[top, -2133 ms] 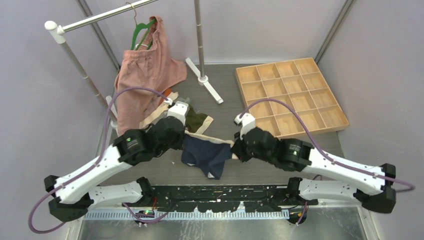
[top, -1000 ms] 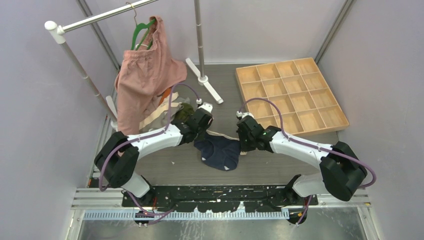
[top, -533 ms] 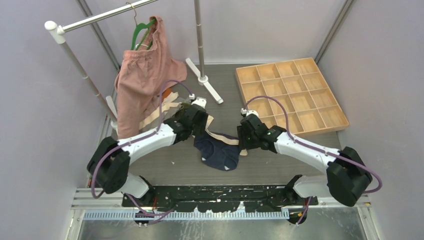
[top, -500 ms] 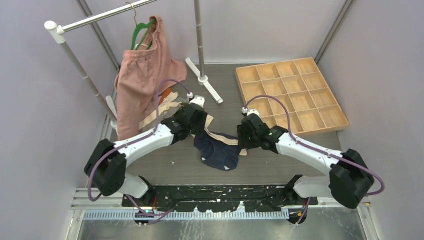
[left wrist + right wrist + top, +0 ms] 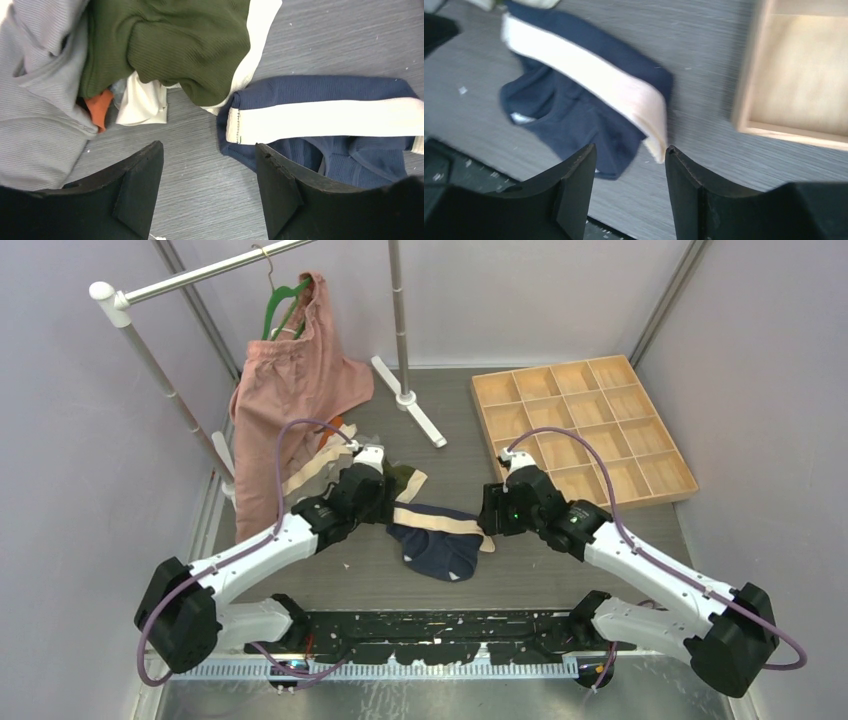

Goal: Roll the underwear
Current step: Place the underwear at the center of the board, then flatten out the underwear at the center of the board.

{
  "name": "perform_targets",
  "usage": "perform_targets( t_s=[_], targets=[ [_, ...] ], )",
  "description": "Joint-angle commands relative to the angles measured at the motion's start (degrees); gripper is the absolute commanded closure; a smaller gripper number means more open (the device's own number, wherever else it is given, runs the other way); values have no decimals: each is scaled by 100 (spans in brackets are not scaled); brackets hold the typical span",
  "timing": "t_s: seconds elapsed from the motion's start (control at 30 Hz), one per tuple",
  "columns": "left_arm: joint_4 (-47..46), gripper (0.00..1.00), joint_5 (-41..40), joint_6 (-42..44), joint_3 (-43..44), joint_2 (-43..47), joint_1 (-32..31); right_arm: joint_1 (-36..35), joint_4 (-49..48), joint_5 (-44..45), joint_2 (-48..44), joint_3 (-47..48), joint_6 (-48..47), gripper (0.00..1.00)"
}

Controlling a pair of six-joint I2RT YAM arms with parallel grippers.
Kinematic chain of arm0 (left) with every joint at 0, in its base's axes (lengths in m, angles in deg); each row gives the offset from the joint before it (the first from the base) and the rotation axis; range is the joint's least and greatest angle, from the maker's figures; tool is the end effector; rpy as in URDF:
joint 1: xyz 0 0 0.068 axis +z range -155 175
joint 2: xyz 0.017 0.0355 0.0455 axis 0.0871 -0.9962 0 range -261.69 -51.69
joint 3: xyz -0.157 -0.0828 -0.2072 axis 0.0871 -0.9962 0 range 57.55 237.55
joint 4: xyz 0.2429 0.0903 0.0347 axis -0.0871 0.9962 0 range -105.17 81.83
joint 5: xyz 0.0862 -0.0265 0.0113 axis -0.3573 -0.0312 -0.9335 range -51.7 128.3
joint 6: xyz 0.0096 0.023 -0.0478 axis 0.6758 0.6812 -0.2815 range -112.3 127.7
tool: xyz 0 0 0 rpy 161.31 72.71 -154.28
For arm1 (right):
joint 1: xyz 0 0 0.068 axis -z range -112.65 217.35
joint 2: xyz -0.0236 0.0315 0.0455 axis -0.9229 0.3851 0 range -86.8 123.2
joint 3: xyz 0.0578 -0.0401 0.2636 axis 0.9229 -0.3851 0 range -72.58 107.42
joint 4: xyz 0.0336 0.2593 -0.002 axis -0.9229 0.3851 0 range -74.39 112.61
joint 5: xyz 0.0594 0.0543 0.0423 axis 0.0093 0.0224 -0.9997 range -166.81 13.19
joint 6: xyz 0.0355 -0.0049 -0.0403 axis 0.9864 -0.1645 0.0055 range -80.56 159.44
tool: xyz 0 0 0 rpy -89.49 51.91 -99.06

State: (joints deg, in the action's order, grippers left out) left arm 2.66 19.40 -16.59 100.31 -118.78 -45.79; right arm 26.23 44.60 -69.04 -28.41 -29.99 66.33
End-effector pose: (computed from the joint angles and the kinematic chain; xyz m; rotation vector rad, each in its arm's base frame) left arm 0.1930 -0.1514 0.2382 0.1594 2.2628 -0.2224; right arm 0.1622 0.1354 0.2524 -0.2282 2.3724 0.4207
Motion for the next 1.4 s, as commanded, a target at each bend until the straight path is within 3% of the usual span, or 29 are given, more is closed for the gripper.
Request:
perform_targets(
  t_s=[0.0,0.2,0.4,0.63,0.87,0.93,1.07,1.37],
  targets=[
    [-399,33,292,-163,-19,-137,20,3,-535,-1633,130,68,-250,43],
    [-634,36,335,-263,-134,-360,203,-2,-562,-1387,805,131,-193,43],
    [-1705,44,1356,-362,-62,-1245,1127,-1,-639,-1413,994,115,-121,45],
    [-2255,62,1814,-176,1059,-2944,1446,-2,-560,-1274,953,62,-68,48],
    [-2383,66,1645,-165,1747,-3438,2094,-5,-709,-1165,775,-126,177,48],
    [-2404,57,1811,-269,1634,-3179,2270,-1,-587,-1040,749,-68,146,43],
    [-2367,48,2236,-409,1229,-2460,2050,-5,-402,-981,772,78,-97,39],
    [-1903,46,1725,-814,-671,104,995,-3,-698,-1363,1317,503,-313,40]
  ],
)
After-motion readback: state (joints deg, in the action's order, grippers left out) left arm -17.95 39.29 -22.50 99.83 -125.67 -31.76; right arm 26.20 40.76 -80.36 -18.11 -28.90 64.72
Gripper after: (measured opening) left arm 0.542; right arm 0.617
